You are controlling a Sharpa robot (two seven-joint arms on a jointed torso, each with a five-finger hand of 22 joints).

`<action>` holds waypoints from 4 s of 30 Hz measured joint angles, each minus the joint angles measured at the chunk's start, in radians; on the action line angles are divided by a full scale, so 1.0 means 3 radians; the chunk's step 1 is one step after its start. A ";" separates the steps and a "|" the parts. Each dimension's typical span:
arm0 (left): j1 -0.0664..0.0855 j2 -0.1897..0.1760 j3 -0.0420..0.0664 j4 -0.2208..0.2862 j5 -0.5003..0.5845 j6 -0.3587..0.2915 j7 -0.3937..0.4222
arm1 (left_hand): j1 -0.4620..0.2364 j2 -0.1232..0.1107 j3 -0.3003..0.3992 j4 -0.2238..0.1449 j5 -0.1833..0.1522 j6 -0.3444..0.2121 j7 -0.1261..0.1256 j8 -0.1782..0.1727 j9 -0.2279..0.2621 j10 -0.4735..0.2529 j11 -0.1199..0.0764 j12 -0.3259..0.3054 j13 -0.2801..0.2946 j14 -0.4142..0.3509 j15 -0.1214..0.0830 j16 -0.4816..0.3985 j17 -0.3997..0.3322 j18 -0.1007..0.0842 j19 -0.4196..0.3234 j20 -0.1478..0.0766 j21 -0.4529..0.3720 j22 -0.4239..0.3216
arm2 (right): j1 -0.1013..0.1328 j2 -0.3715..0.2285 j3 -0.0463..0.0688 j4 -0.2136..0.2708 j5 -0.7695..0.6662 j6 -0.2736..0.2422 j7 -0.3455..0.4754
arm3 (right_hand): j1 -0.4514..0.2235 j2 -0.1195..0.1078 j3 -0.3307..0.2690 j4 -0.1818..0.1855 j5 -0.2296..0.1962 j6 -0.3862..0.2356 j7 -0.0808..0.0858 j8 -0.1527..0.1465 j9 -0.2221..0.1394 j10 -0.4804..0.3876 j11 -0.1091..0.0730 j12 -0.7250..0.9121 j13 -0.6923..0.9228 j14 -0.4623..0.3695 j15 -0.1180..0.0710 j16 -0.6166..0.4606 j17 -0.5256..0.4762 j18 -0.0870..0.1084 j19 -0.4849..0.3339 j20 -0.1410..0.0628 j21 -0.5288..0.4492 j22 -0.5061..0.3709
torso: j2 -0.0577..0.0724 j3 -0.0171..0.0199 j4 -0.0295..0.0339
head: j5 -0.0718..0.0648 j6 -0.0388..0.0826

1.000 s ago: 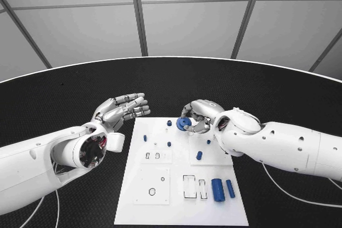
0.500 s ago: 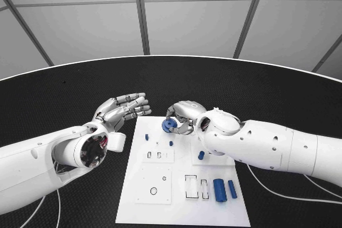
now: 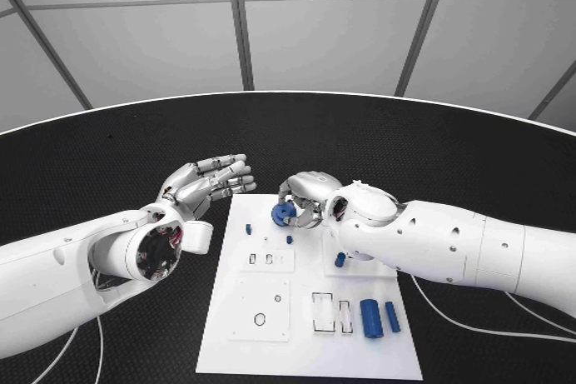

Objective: Assemble the parts on the task board

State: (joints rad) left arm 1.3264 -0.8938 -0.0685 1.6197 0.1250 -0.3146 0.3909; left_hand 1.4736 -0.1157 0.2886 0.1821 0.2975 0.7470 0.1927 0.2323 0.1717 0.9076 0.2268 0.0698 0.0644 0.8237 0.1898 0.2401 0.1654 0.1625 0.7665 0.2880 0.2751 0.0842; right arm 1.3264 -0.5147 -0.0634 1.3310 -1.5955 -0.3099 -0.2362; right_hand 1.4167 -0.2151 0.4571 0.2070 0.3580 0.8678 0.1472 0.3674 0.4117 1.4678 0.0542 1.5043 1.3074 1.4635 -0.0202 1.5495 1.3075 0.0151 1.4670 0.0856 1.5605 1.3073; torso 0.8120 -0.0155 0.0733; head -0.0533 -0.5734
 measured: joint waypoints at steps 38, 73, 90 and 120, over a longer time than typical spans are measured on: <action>0.0000 -0.0022 0.0000 0.0014 0.0000 -0.0001 -0.0010 | 0.0000 0.0000 0.0009 -0.0010 0.0000 0.0000 0.0000 0.0000 -0.0003 -0.0012 -0.0012 0.0000 0.0000 0.0000 0.0000 0.0000 -0.0003 0.0000 0.0000 0.0000 0.0000 -0.0007 | 0.0000 0.0015 -0.0018 -0.0061 0.0000 0.0205 -0.0056 | -0.0266 -0.0075 0.0002 -0.0085 -0.0396 -0.0358 0.0104 -0.0482 -0.0181 -0.0029 0.0102 -0.0171 0.0002 0.0012 0.0096 0.0000 -0.0001 0.0000 -0.0007 0.0078 0.0000 0.0000 | -0.0004 -0.0003 -0.0005 | 0.0009 -0.0019; 0.0000 -0.0028 0.0000 0.0002 0.0000 -0.0007 -0.0014 | 0.0000 0.0000 0.0009 -0.0010 0.0000 -0.0024 0.0000 -0.0013 -0.0009 -0.0012 -0.0012 0.0000 0.0000 0.0000 0.0000 -0.0016 -0.0002 0.0000 -0.0001 0.0000 0.0000 -0.0010 | 0.0000 -0.0187 -0.0019 0.0083 0.0001 0.0151 -0.0085 | -0.0714 0.0092 -0.0303 0.0258 -0.0085 -0.0211 0.0092 -0.0534 -0.0207 -0.0017 0.0114 -0.0104 0.0001 0.0012 0.0096 0.0042 0.0001 0.0000 -0.0007 0.0078 0.0015 0.0000 | -0.0006 -0.0002 -0.0006 | 0.0006 -0.0011; -0.0002 0.0016 -0.0001 -0.0113 0.0000 0.0050 -0.0019 | -0.0013 -0.0013 0.0036 -0.0017 0.0000 -0.0021 0.0003 -0.0012 -0.0007 -0.0024 0.0000 0.0000 0.0000 0.0000 0.0000 -0.0016 -0.0002 0.0000 -0.0001 -0.0001 -0.0001 -0.0013 | 0.0001 -0.1236 -0.0023 0.0689 0.1337 -0.0604 0.0892 | -0.0359 -0.0051 -0.0115 -0.0033 -0.0280 0.0002 0.0033 -0.0521 -0.0205 -0.0006 0.0078 -0.0125 0.0000 0.0005 0.0055 0.0023 0.0001 0.0000 -0.0007 0.0053 -0.0006 0.0000 | -0.0046 0.0045 -0.0065 | -0.0012 0.0020; -0.0005 0.0049 -0.0002 -0.0151 0.0000 0.0101 -0.0025 | -0.0013 -0.0013 0.0041 -0.0023 0.0000 0.0001 0.0000 -0.0012 -0.0006 -0.0024 0.0000 0.0000 0.0000 0.0000 0.0000 -0.0016 -0.0002 0.0000 -0.0001 0.0000 -0.0013 -0.0016 | -0.0255 -0.1585 -0.0066 0.0209 0.1623 -0.0472 0.1199 | -0.0269 -0.0105 -0.0134 -0.0097 -0.0297 -0.0066 0.0026 -0.0599 -0.0242 -0.0006 0.0078 -0.0164 0.0000 0.0004 0.0031 0.0023 0.0000 0.0000 -0.0007 0.0030 -0.0006 0.0002 | -0.0057 0.0103 -0.0090 | -0.0074 -0.0007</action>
State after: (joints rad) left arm 1.3248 -0.8790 -0.0690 1.5743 0.1250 -0.2843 0.3835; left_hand 1.4696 -0.1197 0.3010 0.1753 0.2975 0.7473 0.1928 0.2287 0.1698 0.9004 0.2268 0.0698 0.0645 0.8237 0.1898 0.2353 0.1648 0.1625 0.7663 0.2879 0.2711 0.0795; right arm 1.2500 -0.9902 -0.0832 1.3936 -1.1087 -0.4515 0.1236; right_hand 1.3358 -0.2467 0.4171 0.1779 0.2688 0.8481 0.1551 0.1878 0.3392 1.4660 0.0775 1.4551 1.3073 1.4648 -0.0108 1.5564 1.3075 0.0150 1.4649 0.0946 1.5587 1.3079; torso 0.7950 0.0152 0.0463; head -0.0756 -0.5754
